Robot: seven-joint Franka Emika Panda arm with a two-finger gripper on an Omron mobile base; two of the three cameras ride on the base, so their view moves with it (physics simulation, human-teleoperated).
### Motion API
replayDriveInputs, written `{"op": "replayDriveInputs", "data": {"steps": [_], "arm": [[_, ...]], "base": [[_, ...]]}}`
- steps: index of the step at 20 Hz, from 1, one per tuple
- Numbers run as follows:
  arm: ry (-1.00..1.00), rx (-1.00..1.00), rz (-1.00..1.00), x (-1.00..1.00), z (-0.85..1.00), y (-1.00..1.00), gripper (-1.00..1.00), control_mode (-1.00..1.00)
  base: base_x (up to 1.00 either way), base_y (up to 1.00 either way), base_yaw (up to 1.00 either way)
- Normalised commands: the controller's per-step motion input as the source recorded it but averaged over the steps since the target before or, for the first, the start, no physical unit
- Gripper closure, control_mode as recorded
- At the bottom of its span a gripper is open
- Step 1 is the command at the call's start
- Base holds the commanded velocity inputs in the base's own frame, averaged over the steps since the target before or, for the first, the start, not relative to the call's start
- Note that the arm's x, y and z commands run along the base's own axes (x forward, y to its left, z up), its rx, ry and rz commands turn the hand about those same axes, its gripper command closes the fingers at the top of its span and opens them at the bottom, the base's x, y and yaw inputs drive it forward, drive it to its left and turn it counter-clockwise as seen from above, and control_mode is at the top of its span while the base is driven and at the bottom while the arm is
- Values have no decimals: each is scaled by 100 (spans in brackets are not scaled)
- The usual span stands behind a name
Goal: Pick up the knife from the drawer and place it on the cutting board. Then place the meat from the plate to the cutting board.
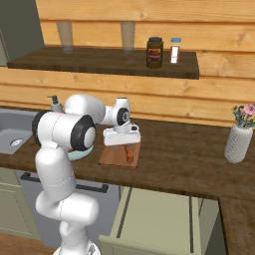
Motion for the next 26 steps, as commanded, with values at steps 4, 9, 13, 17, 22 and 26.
{"op": "replayDriveInputs", "data": {"steps": [4,9,13,17,22,26], "arm": [[0,-3,52,-48,8,100,-100,-100],[0,0,62,-10,32,98,-100,-100],[7,9,67,2,-2,80,-100,-100],[17,11,51,6,-3,70,-100,-100],[16,7,39,25,0,65,-100,-100],[10,11,40,25,-6,46,-100,-100]], "base": [[0,0,0],[0,0,0],[0,0,0],[0,0,0],[0,0,0],[0,0,0]]}}
